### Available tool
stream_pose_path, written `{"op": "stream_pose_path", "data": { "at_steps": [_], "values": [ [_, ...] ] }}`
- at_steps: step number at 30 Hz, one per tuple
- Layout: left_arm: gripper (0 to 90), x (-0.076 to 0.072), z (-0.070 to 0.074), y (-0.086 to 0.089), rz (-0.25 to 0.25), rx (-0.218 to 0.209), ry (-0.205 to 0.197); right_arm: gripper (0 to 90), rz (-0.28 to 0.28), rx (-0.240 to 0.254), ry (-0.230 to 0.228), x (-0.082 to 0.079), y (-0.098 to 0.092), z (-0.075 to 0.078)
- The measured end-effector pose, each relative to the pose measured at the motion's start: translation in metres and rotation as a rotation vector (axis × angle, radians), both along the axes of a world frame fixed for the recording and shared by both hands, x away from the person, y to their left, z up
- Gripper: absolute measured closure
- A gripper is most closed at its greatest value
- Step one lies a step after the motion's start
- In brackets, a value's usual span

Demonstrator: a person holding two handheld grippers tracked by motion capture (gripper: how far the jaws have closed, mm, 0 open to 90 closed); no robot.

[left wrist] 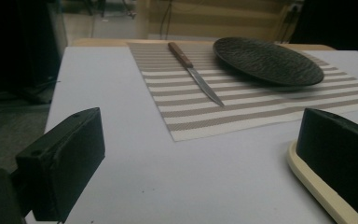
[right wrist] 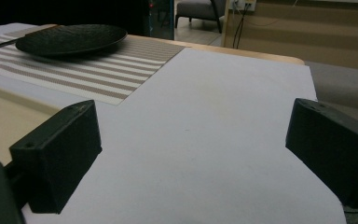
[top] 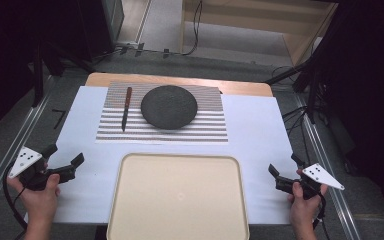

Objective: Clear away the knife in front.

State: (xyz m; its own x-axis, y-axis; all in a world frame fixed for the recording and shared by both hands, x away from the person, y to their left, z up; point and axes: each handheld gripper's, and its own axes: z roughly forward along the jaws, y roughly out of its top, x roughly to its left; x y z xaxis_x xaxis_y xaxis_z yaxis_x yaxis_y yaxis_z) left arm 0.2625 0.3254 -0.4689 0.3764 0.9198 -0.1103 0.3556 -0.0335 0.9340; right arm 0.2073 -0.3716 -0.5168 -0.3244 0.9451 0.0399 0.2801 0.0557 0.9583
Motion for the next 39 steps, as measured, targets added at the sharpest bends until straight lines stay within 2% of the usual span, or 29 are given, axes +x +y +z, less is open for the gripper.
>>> {"op": "stream_pose_path", "data": {
  "at_steps": [9, 12, 16, 18, 28, 39],
  "values": [
    [1.1, 0.005, 0.021, -0.013, 0.007, 0.038, 0.007, 2.0, 0.005, 0.003, 0.001, 0.001, 0.001, 0.0],
    [1.1, 0.012, 0.033, -0.019, -0.009, 0.045, 0.002, 2.0, 0.01, 0.002, 0.004, 0.001, 0.001, 0.0],
    [1.1, 0.019, 0.041, -0.025, -0.021, 0.055, -0.003, 2.0, 0.01, -0.003, 0.001, 0.001, 0.001, 0.0],
    [1.1, 0.027, 0.046, -0.03, -0.034, 0.051, 0.002, 2.0, 0.004, -0.005, -0.001, 0.0, 0.001, -0.001],
    [1.1, 0.053, 0.056, -0.044, -0.06, 0.051, 0.011, 2.0, 0.002, -0.02, 0.001, 0.001, 0.003, -0.001],
    [1.1, 0.081, 0.065, -0.051, -0.07, 0.045, 0.036, 2.0, 0.002, -0.017, 0.0, 0.001, 0.003, -0.001]
  ]
}}
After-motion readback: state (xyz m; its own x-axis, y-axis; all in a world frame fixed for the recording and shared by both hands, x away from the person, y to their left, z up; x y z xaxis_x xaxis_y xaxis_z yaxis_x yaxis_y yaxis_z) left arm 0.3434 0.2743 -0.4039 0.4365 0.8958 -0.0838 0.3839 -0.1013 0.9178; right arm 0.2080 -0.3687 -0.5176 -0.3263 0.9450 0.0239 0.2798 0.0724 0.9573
